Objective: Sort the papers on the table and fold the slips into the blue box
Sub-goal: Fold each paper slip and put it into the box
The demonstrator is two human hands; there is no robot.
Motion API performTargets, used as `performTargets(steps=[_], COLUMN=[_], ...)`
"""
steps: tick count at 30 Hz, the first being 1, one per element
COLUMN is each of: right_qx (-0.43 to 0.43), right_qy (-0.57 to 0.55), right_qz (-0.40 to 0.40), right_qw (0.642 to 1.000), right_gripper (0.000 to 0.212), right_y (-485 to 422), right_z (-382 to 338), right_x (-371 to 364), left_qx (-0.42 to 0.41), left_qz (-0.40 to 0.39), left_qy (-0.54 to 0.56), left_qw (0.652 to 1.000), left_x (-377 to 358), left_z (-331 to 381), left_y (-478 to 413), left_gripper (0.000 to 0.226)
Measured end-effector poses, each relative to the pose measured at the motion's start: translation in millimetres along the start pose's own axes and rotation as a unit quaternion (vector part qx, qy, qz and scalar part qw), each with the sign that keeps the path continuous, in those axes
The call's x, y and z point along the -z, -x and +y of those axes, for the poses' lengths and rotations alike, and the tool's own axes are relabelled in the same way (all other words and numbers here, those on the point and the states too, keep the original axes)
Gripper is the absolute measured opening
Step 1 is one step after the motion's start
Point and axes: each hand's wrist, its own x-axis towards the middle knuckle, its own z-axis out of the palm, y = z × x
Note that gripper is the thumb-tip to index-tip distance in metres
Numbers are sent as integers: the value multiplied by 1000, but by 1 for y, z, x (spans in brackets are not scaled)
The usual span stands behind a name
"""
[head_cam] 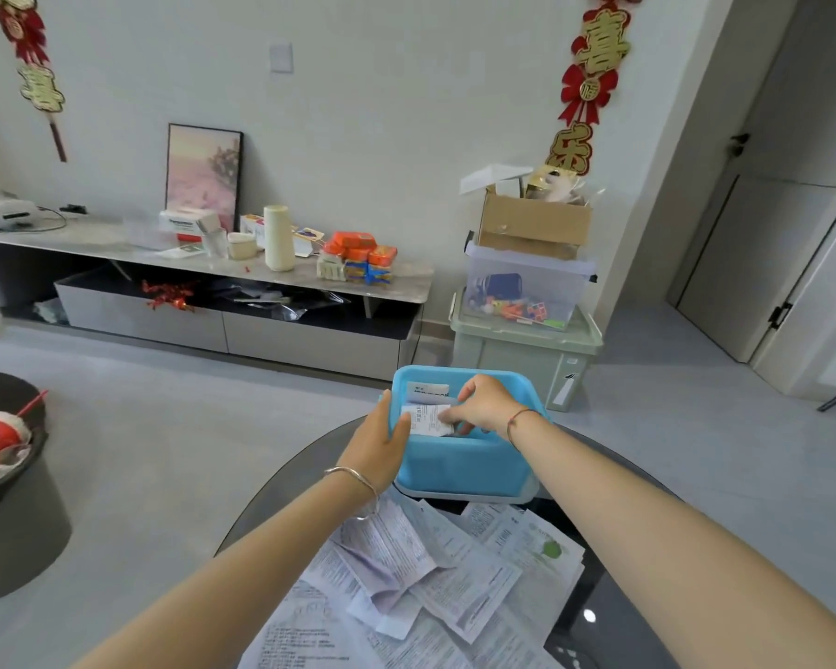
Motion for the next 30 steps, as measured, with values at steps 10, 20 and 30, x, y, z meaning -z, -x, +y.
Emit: performTargets(steps=[10,20,30], right_qx=[67,97,-31], right_qy=[98,-79,-122], right_qz=[39,191,121], right_qw=[992,974,985], right_gripper=[40,15,16], right_y=[24,116,127], right_z=[0,92,166], right_x=[31,35,-1], left_qx=[-48,-243,-92], left_qz=[52,65,-247], left_qy=[-128,-200,-455], left_qw=[989,947,850], left_x=[-7,-49,-105], left_z=[9,44,11], left_y=[2,65,104], left_gripper=[56,54,66])
